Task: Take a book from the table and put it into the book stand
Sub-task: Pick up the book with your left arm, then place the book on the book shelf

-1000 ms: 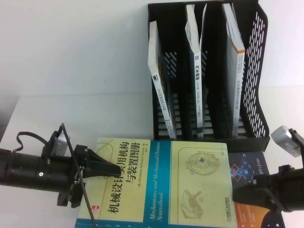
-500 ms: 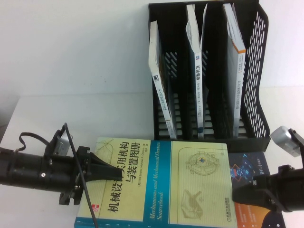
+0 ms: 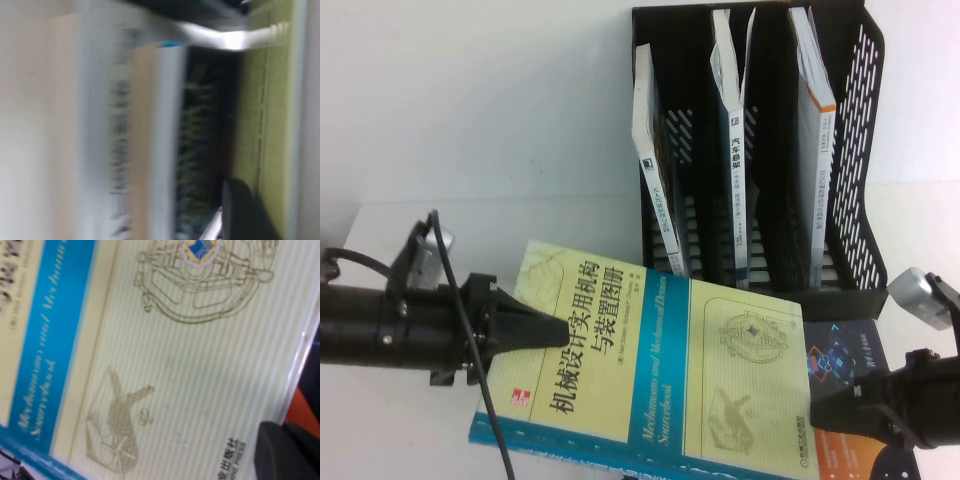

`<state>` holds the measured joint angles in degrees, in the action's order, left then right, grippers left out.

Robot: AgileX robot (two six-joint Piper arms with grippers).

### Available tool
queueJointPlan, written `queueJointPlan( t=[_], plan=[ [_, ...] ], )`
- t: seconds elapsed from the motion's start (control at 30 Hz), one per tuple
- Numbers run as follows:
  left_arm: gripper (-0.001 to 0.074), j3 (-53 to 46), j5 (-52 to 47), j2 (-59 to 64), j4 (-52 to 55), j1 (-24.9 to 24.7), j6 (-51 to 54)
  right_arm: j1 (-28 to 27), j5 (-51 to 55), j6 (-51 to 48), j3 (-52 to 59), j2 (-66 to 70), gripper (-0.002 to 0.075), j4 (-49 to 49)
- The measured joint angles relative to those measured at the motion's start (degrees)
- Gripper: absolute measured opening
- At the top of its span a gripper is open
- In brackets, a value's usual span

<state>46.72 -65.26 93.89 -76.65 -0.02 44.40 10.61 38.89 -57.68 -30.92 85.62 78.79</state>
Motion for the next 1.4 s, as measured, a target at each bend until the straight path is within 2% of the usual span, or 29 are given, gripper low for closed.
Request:
queueJointPlan(
  t=[0.1, 0.47, 0.7, 1.1, 1.4],
  plan=[
    [0.0200, 0.0, -0.9, -5.7, -0.2, -0.1, -2.4, 0.0, 0.9, -0.2, 0.0, 0.1, -0.0003, -1.0],
    [0.0195, -0.5, -0.5, -19.6, 4.6, -0.5, -7.2, 0.4, 3.3, -1.9, 0.4, 0.9, -0.0003, -4.1],
    [0.0195, -0.7, -0.9, -20.1, 4.8, -0.5, -7.2, 0.4, 3.5, -2.3, 0.4, 0.9, -0.0003, -4.1],
    [0.0195, -0.9, 1.0, -20.1, -4.4, -0.6, -7.0, 0.5, 4.5, -2.9, 0.4, 1.0, -0.0003, -3.4],
    [0.0195, 0.8, 1.6, -20.1, -5.4, -0.6, -7.0, 0.5, 7.1, -3.1, 0.4, 1.0, -0.0003, -2.7]
  ],
)
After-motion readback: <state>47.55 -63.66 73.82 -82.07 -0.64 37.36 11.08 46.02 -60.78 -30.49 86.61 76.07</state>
